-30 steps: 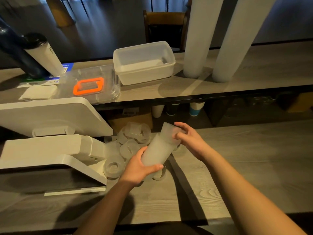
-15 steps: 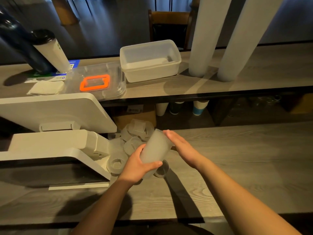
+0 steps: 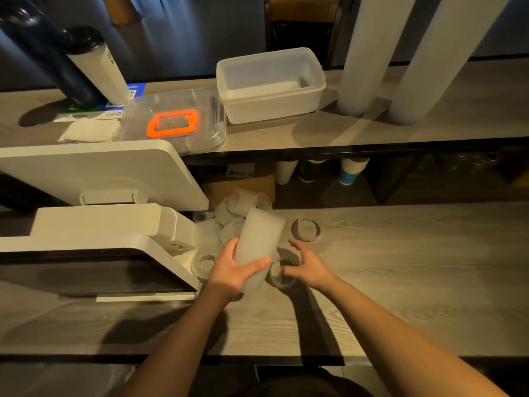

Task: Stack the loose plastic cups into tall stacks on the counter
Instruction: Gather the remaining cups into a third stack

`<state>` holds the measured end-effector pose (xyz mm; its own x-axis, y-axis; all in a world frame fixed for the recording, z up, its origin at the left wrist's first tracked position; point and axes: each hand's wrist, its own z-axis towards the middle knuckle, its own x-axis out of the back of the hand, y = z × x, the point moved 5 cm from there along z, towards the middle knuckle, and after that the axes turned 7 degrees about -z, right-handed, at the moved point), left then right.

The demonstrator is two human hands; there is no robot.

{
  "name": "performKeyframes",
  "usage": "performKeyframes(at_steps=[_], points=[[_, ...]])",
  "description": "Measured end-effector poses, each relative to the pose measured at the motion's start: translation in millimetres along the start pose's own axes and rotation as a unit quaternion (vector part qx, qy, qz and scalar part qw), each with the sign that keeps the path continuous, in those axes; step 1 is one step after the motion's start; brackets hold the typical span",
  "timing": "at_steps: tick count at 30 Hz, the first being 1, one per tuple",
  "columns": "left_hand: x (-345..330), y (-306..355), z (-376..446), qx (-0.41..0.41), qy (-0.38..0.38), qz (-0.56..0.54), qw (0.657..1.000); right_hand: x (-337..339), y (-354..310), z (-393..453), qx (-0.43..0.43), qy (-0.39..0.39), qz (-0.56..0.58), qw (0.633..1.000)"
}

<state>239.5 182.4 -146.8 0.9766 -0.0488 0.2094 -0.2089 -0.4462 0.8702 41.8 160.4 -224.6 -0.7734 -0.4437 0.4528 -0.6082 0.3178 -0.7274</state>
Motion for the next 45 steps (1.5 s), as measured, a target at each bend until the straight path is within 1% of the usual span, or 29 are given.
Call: performKeyframes(at_steps=[4,6,8,9,10,11,12,14,16,17,22,26,31,36,38,40,43,45], points=[[6,-5,-1,0.011,-0.010,0.009,1.000,-24,10,6,0.046,-0.049,-0.155,0.986],[9,-6,-2,0.012,-0.012,0.014,1.000,-28,12,9,0.056,-0.042,-0.193,0.979],[12,-7,-3,0.008,-0.013,0.027,1.000,-27,14,11,0.067,-0.014,-0.227,0.971],[13,-8,-3,0.007,-0.013,0.032,0.999,-26,15,11,0.070,0.000,-0.226,0.972],[14,-8,-3,0.004,-0.013,0.035,0.999,-24,18,11,0.063,0.011,-0.203,0.977],[14,-8,-3,0.002,-0.013,0.036,0.999,-21,20,10,0.049,0.021,-0.153,0.987],[15,-8,-3,0.001,-0.012,0.035,0.999,-17,22,9,0.028,0.032,-0.090,0.995],[16,-8,-3,0.004,-0.010,0.030,0.999,-3,23,5,0.000,0.066,0.041,0.997],[16,-8,-2,0.003,-0.010,0.025,1.000,13,20,1,-0.014,0.095,0.147,0.984],[16,-8,-2,0.001,-0.012,0.025,1.000,22,18,-2,-0.018,0.107,0.181,0.977],[9,0,-2,-0.015,-0.025,0.003,1.000,60,8,-13,-0.022,0.167,0.294,0.941],[0,8,-3,-0.035,-0.048,0.007,0.998,75,-3,-21,-0.018,0.195,0.344,0.918],[-9,15,-6,-0.047,-0.065,0.002,0.997,83,-17,-31,-0.001,0.206,0.421,0.884],[-11,18,-8,-0.044,-0.067,0.007,0.997,95,-13,-40,-0.004,0.277,0.458,0.845],[-12,19,-10,-0.046,-0.069,0.007,0.997,99,-11,-42,-0.007,0.292,0.460,0.839],[-13,20,-12,-0.044,-0.068,0.010,0.997,99,-9,-41,-0.016,0.278,0.461,0.843],[-14,20,-14,-0.048,-0.066,0.016,0.997,97,-9,-39,-0.029,0.218,0.487,0.845],[-15,20,-15,-0.051,-0.066,0.017,0.996,97,-11,-40,-0.033,0.200,0.499,0.843]])
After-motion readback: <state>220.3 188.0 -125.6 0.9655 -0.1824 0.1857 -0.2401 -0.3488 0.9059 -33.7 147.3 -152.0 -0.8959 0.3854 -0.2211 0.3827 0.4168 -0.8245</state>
